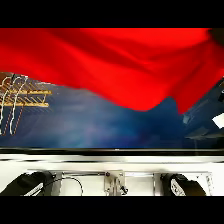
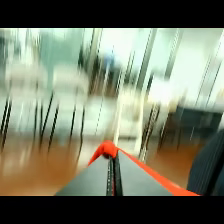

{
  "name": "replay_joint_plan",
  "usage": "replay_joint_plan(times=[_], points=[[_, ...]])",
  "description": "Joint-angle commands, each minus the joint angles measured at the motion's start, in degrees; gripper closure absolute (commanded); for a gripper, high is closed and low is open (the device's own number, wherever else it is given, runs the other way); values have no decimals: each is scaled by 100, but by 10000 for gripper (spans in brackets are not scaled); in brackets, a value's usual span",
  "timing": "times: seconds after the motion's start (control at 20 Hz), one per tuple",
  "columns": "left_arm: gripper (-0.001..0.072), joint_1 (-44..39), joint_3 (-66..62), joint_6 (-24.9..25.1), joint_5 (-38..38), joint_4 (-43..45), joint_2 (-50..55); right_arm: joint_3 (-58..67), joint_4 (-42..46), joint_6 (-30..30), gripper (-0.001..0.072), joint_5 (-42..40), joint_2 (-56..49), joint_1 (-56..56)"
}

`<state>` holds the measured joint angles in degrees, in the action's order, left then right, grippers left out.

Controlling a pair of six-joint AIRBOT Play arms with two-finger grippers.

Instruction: Fold the shirts.

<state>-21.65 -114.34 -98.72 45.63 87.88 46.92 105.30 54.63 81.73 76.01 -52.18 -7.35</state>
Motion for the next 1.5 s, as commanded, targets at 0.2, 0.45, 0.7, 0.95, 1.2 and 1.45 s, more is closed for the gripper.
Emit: replay_joint_plan(times=[0.2,0.45,0.7,0.95,1.2,1.45], points=[[671,55,-225,614,2380,94,-776,396,142,669,645,1716,470,-44],[672,57,321,826,3316,603,-758,-514,203,1075,645,2798,280,-37],[672,57,765,730,1764,2256,-415,-3202,535,1071,645,1665,302,299],[672,66,1126,496,1794,2124,1088,-4553,575,1152,645,-1008,-780,721],[672,188,1180,428,1423,2120,3029,-4551,-511,1123,645,-3956,-2061,723],[671,184,1180,-455,1611,1665,4498,-4551,-938,1102,645,-4395,-2879,968]])
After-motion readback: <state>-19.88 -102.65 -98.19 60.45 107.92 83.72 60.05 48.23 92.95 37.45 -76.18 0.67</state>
